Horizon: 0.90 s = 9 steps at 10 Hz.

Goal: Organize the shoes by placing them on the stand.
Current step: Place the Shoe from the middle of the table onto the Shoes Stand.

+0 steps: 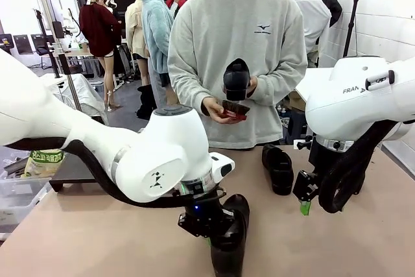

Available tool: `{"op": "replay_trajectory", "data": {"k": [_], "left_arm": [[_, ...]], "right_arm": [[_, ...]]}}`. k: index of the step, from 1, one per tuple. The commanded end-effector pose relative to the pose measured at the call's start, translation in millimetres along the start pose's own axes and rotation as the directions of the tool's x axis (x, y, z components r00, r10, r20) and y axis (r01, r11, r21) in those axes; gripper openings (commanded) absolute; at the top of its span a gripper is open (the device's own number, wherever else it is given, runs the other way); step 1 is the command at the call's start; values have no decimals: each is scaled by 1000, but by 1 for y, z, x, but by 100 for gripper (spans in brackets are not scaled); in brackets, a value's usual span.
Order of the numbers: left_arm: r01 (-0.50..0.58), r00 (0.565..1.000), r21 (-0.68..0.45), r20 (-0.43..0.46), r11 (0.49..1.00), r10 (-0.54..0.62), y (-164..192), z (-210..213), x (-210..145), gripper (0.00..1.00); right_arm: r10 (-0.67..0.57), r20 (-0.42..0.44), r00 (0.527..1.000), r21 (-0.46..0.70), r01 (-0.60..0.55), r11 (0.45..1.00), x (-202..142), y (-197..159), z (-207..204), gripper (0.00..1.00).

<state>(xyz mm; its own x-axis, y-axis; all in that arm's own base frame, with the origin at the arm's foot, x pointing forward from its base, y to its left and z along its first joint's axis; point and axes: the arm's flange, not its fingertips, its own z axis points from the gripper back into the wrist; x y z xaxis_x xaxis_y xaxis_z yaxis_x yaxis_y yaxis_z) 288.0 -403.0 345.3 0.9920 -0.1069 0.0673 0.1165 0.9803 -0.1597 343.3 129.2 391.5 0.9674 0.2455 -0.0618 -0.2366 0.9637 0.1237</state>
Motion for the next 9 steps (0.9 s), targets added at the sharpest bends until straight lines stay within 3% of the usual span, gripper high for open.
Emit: {"op": "replay_trajectory", "data": {"k": [1, 3, 5, 6, 7, 9], "left_arm": [[28, 1000, -17, 6, 999, -28, 28, 62, -20, 0], [173, 985, 63, 6, 983, -174, 78, 113, -30, 0], [120, 972, 85, 191, 989, -135, 140, 158, -27, 0], [126, 956, 23, 266, 992, -128, 168, 170, -19, 0], [110, 953, -6, 285, 994, -104, 194, 182, -14, 0], [48, 914, 60, 400, 997, -68, 231, 203, -7, 0]], "right_arm": [[15, -6, 1000, -3, -15, 1000, 0, -2, -1, 100], [15, -6, 1000, -3, -15, 1000, 0, -2, -1, 100], [15, -6, 1000, -3, -15, 1000, 0, -2, -1, 100], [15, -6, 1000, -3, -15, 1000, 0, -2, -1, 100], [15, -6, 1000, -3, -15, 1000, 0, -2, -1, 100], [15, -6, 1000, -3, -15, 1000, 0, -2, -1, 100]]}}
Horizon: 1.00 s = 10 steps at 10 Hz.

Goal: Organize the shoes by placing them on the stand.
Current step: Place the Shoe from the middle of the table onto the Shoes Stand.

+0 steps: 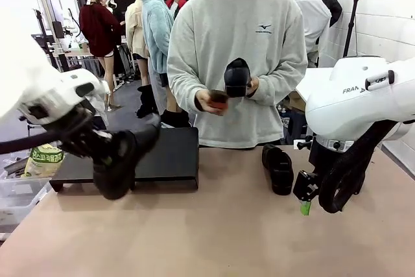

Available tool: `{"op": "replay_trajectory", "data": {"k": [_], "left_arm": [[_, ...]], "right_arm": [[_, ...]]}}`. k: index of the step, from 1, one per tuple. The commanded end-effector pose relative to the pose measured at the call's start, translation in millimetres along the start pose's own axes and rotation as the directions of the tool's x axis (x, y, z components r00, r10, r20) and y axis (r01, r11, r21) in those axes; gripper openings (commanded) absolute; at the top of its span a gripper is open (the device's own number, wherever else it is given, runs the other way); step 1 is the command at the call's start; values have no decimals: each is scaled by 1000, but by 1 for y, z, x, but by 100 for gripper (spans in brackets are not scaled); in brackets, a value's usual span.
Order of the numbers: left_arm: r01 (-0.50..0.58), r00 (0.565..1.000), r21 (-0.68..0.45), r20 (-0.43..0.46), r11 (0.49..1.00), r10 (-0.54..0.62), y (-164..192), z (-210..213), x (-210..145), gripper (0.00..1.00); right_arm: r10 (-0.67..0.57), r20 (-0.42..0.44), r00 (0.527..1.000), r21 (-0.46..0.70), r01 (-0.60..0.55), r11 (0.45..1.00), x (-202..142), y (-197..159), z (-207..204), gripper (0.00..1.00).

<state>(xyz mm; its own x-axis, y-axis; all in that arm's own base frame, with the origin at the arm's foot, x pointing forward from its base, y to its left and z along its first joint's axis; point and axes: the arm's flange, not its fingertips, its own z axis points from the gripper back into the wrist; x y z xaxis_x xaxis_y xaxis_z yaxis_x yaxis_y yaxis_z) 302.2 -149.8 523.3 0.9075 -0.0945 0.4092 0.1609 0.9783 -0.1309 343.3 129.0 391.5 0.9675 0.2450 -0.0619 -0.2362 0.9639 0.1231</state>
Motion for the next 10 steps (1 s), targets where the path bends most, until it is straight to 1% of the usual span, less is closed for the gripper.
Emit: {"op": "replay_trajectory", "data": {"k": [1, 2, 3, 5, 6, 7, 8, 10], "left_arm": [[21, 997, 31, 75, 999, -24, 20, -9, -3, 0], [-32, 999, 33, 37, 999, 30, 25, -12, 3, 0], [-6, 999, 16, 39, 1000, 6, 14, 4, 8, 0], [-6, 999, 16, 39, 1000, 6, 14, 4, 8, 0], [-18, 999, 29, 32, 999, 17, 20, -1, 10, 0], [6, 997, 114, 81, 994, -15, 24, -27, 14, 0], [-91, 977, 51, 197, 995, 79, 41, -35, 38, 0], [-112, 964, -38, 240, 993, 118, 74, -41, 77, 0]], "right_arm": [[15, -6, 1000, -2, -15, 1000, 0, -2, -1, 100], [15, -6, 1000, -2, -15, 1000, 0, -2, -1, 100], [15, -6, 1000, -2, -15, 1000, 0, -2, -1, 100], [15, -6, 1000, -2, -15, 1000, 0, -2, -1, 100], [15, -6, 1000, -2, -15, 1000, 0, -2, -1, 100], [15, -6, 1000, -2, -15, 1000, 0, -2, -1, 100], [15, -6, 1000, -2, -15, 1000, 0, -2, -1, 100], [15, -6, 1000, -2, -15, 1000, 0, -2, -1, 100]]}}
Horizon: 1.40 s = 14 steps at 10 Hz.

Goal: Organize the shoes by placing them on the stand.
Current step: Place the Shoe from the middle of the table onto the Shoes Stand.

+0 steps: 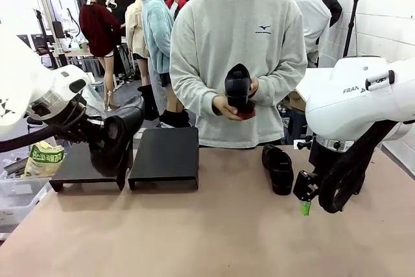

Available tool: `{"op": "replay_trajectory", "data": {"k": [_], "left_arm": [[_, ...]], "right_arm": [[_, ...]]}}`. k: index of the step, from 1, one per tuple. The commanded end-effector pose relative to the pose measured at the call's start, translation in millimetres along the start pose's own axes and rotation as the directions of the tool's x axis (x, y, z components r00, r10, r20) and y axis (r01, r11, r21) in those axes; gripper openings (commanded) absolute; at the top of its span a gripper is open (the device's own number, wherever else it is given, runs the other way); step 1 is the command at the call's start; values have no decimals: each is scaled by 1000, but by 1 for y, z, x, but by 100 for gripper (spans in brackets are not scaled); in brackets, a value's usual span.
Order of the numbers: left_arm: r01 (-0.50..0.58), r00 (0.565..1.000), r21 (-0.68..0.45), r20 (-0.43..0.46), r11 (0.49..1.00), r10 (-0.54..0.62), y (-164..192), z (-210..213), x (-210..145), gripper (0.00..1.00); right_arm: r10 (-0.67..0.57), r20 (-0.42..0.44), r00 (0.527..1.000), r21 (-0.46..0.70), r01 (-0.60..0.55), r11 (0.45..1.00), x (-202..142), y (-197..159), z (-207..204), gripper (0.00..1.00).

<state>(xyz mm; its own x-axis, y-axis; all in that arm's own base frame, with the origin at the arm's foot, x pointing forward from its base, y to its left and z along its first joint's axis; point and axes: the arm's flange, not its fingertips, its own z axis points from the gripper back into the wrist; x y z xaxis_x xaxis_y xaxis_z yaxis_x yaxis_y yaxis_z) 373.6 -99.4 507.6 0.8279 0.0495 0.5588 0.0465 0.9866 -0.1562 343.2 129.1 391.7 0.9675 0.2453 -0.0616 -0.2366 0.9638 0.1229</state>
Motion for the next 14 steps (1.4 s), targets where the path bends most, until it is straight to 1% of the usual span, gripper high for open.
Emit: {"op": "replay_trajectory", "data": {"k": [1, 2, 4, 5, 6, 7, 8, 9, 11, 12, 13, 14], "left_arm": [[-33, 998, -56, 51, 998, 36, 24, -25, 38, 0], [-42, 998, -9, 38, 999, 42, 49, -40, 58, 0], [-59, 998, 79, 15, 995, 58, 86, -48, 80, 0], [-84, 995, 158, -40, 984, 91, 103, -50, 88, 0], [-113, 992, 185, -34, 976, 121, 120, -51, 96, 0], [-146, 989, 199, -8, 969, 151, 135, -52, 106, 0], [-164, 985, 227, -9, 960, 171, 149, -52, 111, 0], [-174, 983, 228, -10, 958, 181, 156, -53, 112, 0], [-165, 983, 202, -43, 965, 177, 162, -63, 106, 0], [-201, 978, 264, -4, 943, 209, 159, -60, 103, 0], [-159, 985, 204, -34, 966, 169, 167, -60, 104, 0], [-159, 985, 204, -34, 966, 169, 167, -60, 104, 0]], "right_arm": [[15, -6, 1000, -2, -15, 1000, 0, -2, -1, 100], [15, -6, 1000, -2, -15, 1000, 0, -2, -1, 100], [15, -6, 1000, -2, -15, 1000, 0, -2, -1, 100], [15, -6, 1000, -2, -15, 1000, 0, -2, -1, 100], [15, -6, 1000, -2, -15, 1000, 0, -2, -1, 100], [15, -6, 1000, -2, -15, 1000, 0, -2, -1, 100], [15, -6, 1000, -2, -15, 1000, 0, -2, -1, 100], [15, -6, 1000, -2, -15, 1000, 0, -2, -1, 100], [15, -6, 1000, -2, -15, 1000, 0, -2, -1, 100], [15, -6, 1000, -2, -15, 1000, 0, -2, -1, 100], [15, -6, 1000, -2, -15, 1000, 0, -2, -1, 100], [15, -6, 1000, -2, -15, 1000, 0, -2, -1, 100]]}}
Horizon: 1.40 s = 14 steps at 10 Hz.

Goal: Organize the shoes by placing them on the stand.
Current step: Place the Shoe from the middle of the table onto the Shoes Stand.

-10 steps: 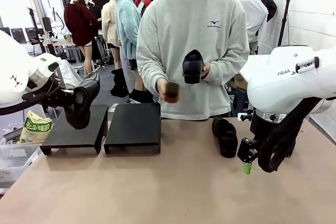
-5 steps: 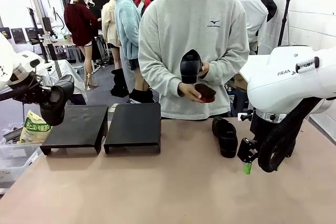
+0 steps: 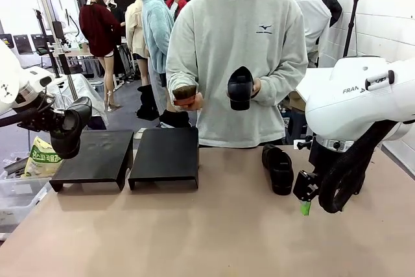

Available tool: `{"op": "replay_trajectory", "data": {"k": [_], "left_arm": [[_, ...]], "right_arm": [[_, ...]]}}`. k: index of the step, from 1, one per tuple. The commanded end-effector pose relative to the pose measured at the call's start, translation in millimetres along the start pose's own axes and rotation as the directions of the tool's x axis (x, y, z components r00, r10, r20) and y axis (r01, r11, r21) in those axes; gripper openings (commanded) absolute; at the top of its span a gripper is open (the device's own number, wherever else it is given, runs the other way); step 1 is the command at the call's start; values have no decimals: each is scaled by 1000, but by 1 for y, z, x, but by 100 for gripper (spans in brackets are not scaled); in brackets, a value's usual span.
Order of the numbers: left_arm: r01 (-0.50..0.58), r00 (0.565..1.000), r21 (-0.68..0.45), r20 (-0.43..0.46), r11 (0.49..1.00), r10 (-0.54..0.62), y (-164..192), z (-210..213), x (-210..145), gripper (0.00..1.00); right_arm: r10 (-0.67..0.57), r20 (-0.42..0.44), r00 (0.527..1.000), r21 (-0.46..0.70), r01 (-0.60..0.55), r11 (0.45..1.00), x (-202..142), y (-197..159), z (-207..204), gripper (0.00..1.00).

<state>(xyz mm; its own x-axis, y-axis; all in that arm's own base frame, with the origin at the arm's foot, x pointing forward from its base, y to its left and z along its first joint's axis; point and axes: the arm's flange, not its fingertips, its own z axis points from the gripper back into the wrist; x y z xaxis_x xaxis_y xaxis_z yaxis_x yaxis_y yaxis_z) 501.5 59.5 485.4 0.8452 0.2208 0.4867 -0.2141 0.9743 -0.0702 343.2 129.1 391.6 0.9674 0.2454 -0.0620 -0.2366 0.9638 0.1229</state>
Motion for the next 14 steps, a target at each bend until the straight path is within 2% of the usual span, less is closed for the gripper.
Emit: {"op": "replay_trajectory", "data": {"k": [1, 2, 3, 4, 5, 7, 14], "left_arm": [[10, 1000, -10, 10, 1000, -10, 1, 5, 3, 0], [0, 1000, 0, 0, 1000, 0, 0, 0, 0, 0], [71, 997, -32, -15, 997, -72, -8, -6, -9, 0], [90, 995, -41, -33, 995, -91, -10, -17, -7, 0], [137, 990, -109, -12, 985, -139, -10, -26, -5, 0], [152, 987, -117, -42, 981, -158, -7, -42, 0, 0], [82, 993, -92, -82, 992, -90, 21, -66, 17, 0]], "right_arm": [[15, -6, 1000, -2, -15, 1000, 0, -2, -1, 100], [15, -6, 1000, -2, -15, 1000, 0, -2, -1, 100], [15, -6, 1000, -2, -15, 1000, 0, -2, -1, 100], [15, -6, 1000, -2, -15, 1000, 0, -2, -1, 100], [15, -6, 1000, -2, -15, 1000, 0, -2, -1, 100], [15, -6, 1000, -2, -15, 1000, 0, -2, -1, 100], [15, -6, 1000, -2, -15, 1000, 0, -2, -1, 100]]}}
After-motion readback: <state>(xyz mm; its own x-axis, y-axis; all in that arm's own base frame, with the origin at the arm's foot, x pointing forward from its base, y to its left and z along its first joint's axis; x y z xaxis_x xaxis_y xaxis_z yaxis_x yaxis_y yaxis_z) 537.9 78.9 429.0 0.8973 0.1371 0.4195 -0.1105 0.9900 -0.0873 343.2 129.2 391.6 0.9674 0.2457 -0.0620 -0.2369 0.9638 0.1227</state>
